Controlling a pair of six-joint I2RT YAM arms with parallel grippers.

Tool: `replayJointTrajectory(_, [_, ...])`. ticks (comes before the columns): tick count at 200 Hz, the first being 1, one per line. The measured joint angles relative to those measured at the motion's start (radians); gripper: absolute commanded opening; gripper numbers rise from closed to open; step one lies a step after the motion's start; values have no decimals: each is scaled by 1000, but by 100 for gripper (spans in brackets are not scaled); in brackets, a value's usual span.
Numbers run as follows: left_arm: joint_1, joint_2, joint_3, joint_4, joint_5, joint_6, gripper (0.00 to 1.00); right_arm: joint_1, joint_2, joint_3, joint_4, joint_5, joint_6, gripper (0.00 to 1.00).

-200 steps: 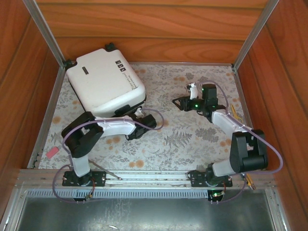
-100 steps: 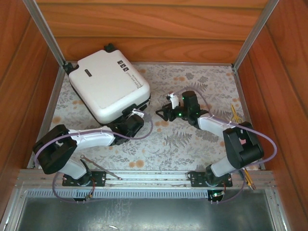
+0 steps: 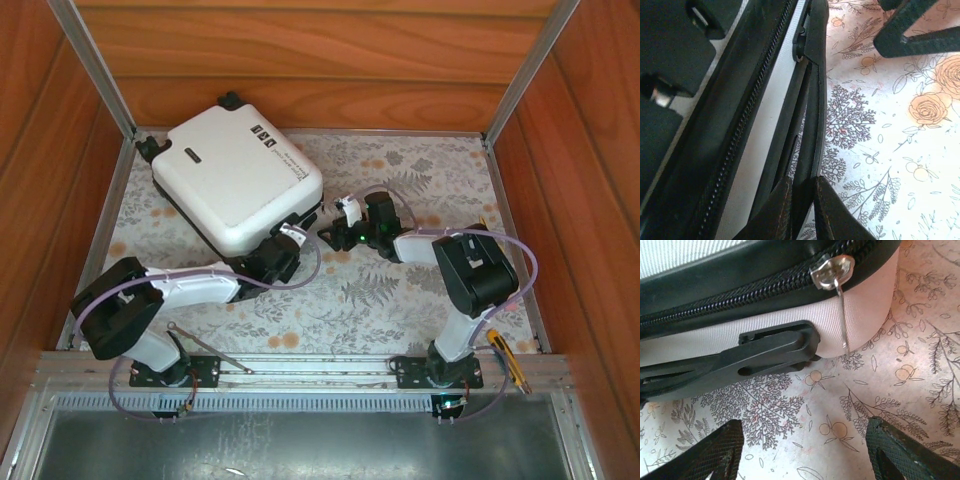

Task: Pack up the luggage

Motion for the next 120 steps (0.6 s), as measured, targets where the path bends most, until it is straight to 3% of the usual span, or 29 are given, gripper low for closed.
replayJointTrajectory(51, [0,-71,-41,-25,66,-17,0,-29,0,15,4,7,-25,71])
replayJointTrajectory(120, [0,-85,-43,-38,81,-24,0,-85,21,105,-19,-106,-64,57])
